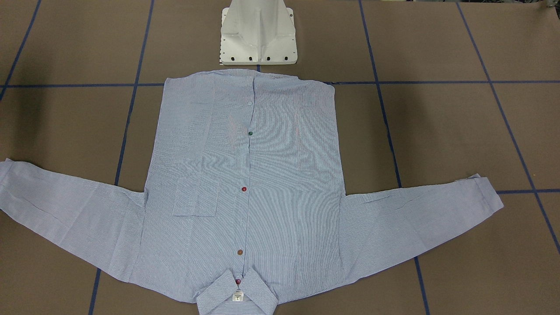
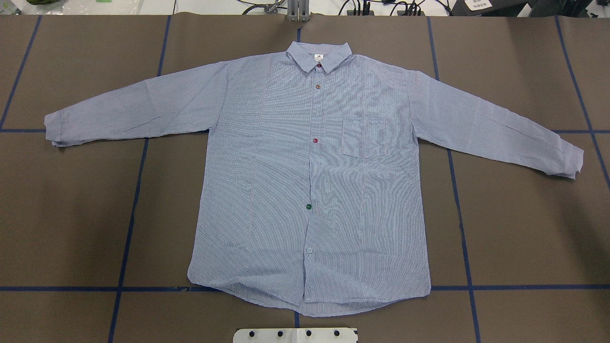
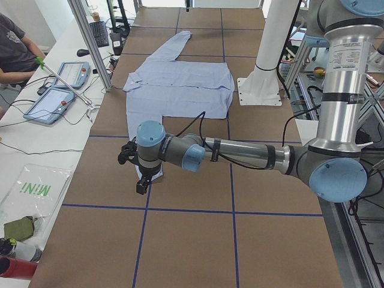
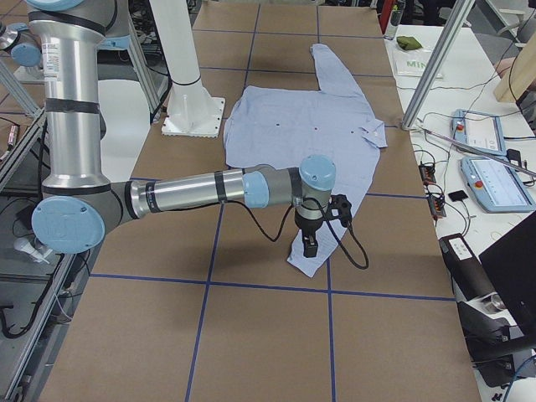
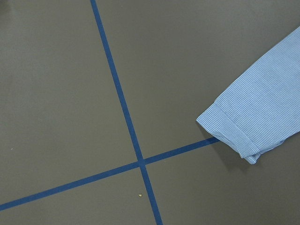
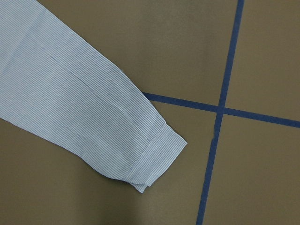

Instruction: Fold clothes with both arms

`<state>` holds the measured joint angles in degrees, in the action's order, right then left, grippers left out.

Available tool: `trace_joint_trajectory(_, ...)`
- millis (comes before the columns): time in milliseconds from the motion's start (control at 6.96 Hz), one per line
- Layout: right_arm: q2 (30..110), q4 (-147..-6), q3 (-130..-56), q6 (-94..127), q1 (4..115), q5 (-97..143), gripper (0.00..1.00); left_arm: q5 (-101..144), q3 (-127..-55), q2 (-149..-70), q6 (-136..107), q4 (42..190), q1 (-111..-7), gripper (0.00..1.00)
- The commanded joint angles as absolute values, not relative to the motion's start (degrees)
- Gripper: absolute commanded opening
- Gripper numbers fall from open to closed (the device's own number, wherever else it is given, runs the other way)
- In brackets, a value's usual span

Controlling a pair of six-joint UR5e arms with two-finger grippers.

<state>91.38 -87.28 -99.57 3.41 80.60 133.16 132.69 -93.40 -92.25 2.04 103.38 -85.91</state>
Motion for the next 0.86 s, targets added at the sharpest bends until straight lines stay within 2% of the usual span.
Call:
trace_joint_trajectory(0,91.76,-82.97,-97.92,8.75,77.79,136.12,1.0,132.8,-93.87,-92.02,2.11,103.53,-85.87,1.0)
trace_joint_trajectory(144,91.5,-82.1,-97.21,16.1,74.39,135.45,1.0,132.8,-93.78,-92.11,2.2,103.8,-85.87,1.0)
trace_joint_trajectory(431,91.41,-71.6,-92.92,33.48,68.85,131.32,0.95,135.16,-93.69,-92.02,2.2,105.64,-85.87,1.0)
trace_joint_trajectory(718,92.02,-68.91,-91.33,45.06,67.24,131.4,0.83,135.18,-93.6,-92.28,-0.77,105.64,-85.87,0.99)
